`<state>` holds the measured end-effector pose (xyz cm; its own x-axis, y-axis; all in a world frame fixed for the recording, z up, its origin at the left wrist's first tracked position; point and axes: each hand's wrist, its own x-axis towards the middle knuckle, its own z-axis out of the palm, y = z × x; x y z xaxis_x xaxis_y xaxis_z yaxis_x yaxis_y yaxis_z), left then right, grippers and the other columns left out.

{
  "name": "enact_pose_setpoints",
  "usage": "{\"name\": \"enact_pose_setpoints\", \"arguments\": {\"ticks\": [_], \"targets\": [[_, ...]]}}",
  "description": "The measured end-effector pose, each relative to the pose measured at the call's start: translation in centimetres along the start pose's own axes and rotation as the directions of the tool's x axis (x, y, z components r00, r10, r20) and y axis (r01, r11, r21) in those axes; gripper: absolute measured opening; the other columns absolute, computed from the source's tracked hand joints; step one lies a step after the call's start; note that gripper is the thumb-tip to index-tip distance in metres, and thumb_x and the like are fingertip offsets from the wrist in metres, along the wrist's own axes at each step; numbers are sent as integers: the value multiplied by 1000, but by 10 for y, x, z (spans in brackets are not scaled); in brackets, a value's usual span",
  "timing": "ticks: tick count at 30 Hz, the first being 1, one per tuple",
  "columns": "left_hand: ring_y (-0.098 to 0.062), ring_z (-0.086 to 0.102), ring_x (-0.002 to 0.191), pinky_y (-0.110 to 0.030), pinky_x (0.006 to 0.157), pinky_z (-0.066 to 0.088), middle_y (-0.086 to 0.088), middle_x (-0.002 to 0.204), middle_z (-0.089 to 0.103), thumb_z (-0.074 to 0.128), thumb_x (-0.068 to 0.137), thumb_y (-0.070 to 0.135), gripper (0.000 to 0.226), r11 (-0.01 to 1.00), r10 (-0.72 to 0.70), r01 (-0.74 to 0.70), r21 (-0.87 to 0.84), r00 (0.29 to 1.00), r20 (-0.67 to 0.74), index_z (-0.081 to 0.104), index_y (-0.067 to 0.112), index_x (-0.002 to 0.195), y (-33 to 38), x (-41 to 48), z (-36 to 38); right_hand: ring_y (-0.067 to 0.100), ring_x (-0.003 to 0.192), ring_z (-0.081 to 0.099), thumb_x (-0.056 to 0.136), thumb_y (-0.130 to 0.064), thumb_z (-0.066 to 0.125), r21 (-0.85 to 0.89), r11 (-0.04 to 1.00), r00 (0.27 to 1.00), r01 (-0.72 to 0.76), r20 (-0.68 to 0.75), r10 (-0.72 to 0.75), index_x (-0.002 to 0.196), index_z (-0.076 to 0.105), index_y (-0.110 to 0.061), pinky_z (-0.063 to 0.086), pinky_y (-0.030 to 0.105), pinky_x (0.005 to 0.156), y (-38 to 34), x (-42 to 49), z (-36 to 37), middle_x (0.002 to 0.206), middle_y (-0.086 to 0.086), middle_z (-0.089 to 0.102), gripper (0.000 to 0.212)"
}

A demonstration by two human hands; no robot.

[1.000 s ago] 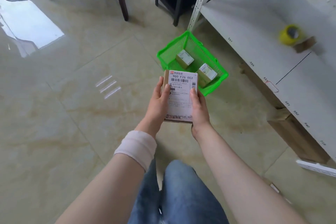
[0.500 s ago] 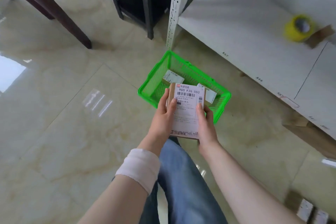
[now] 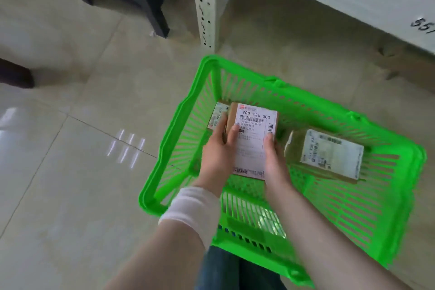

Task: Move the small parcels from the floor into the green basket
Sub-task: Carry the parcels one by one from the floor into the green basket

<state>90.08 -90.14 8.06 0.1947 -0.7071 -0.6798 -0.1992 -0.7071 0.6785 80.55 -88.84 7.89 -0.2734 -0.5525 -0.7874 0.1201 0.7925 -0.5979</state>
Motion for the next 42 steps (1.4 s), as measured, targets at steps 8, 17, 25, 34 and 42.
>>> {"name": "enact_pose_setpoints", "arguments": {"ticks": [8, 17, 25, 34, 42], "targets": [[-10, 43, 133, -31, 113, 33, 3, 146, 45, 47, 86, 43, 61, 995, 101, -101, 5, 994, 44, 34, 25, 143, -44, 51, 15, 31, 111, 59, 69, -81, 40, -135, 984, 972, 113, -192, -137, 121, 57, -20, 47, 49, 96, 48, 50, 20, 120, 7, 65, 82], [-20, 38, 136, -28, 110, 31, -7, 145, 43, 46, 94, 34, 55, 943, 195, -180, 280, 980, -28, 33, 12, 142, -7, 61, 6, 26, 135, 39, 68, -79, 46, 447, 849, 849, -281, -297, 438, 142, 36, -32, 33, 52, 110, 32, 17, 18, 152, 1, 33, 87], [-23, 52, 118, -25, 89, 39, -7, 128, 57, 42, 95, 33, 37, 817, 251, -327, 475, 943, 218, 51, 16, 127, 7, 66, -1, 33, 129, 46, 90, -60, 34, 822, 484, 862, -300, 16, 507, 140, 38, -19, 39, 56, 104, 35, -8, 29, 137, 13, 51, 65], [-21, 55, 115, -20, 81, 35, -5, 125, 59, 36, 97, 34, 37, 972, 25, -13, 236, 998, -49, 50, 18, 128, -5, 29, -27, 22, 127, 48, 95, -56, 21, 174, 962, 952, -212, -184, 243, 141, 38, -22, 34, 49, 111, -6, 8, -2, 136, 1, 52, 59], [-23, 46, 132, -41, 110, 38, -10, 141, 50, 34, 98, 35, 48, 998, -62, 63, 3, 989, -135, 42, 10, 138, -22, 45, -19, 17, 109, 55, 96, -51, 32, 12, 996, 994, -94, -54, 94, 123, 58, -18, 38, 36, 106, -14, 45, 4, 123, 3, 61, 49]]}}
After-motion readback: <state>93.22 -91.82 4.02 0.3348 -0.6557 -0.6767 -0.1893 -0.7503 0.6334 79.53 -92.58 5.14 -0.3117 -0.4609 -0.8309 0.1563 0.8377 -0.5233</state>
